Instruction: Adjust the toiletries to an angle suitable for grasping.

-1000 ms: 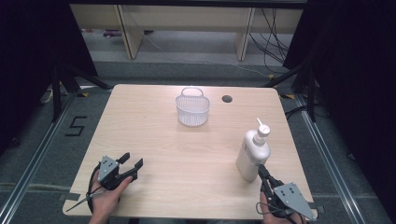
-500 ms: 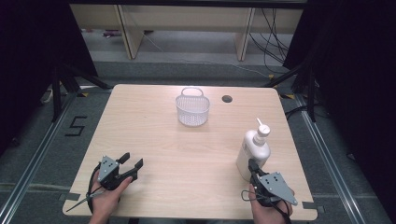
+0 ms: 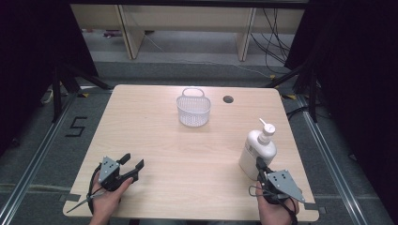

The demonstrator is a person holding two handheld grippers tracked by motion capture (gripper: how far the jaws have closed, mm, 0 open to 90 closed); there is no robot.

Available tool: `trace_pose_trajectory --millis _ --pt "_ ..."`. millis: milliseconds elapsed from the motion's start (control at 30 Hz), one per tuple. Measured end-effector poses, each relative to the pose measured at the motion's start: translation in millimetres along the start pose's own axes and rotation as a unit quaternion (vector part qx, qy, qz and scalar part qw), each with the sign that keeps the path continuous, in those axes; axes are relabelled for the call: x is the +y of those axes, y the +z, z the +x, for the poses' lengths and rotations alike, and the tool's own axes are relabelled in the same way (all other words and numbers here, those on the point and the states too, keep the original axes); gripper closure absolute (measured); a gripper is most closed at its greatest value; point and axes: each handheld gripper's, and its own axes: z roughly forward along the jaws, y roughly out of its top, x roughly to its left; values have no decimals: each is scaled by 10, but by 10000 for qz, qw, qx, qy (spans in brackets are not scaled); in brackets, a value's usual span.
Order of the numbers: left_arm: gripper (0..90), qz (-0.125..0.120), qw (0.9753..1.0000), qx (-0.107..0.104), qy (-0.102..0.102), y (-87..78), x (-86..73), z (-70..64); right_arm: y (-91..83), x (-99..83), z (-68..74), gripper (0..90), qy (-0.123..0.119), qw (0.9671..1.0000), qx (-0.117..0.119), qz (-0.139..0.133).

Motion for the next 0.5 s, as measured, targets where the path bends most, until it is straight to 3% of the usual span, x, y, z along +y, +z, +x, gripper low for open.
trace_pose_trajectory --millis 133,167,300,333,400,433,500 --pt "361 -10 10000 5 -2 -1 -1 0 -9 -2 -31 900 261 9996 -99 80" --pt "361 -9 10000 5 1 -1 -1 1 7 -1 -60 900 215 9997 -48 48" --pt "361 -5 10000 7 2 -1 -1 -2 5 4 -148 900 118 9996 -249 22" --pt "361 -7 10000 10 3 -1 -1 -3 13 0 -154 900 243 9994 -256 5" --pt "361 -8 10000 9 1 -2 -1 -3 18 1 -204 900 208 9991 -357 24" --pt "360 -10 10000 10 -5 -2 -1 -3 15 1 -202 900 386 9985 -382 71" --pt "361 -3 10000 10 -1 -1 -1 -2 49 5 -289 900 242 9987 -442 1"
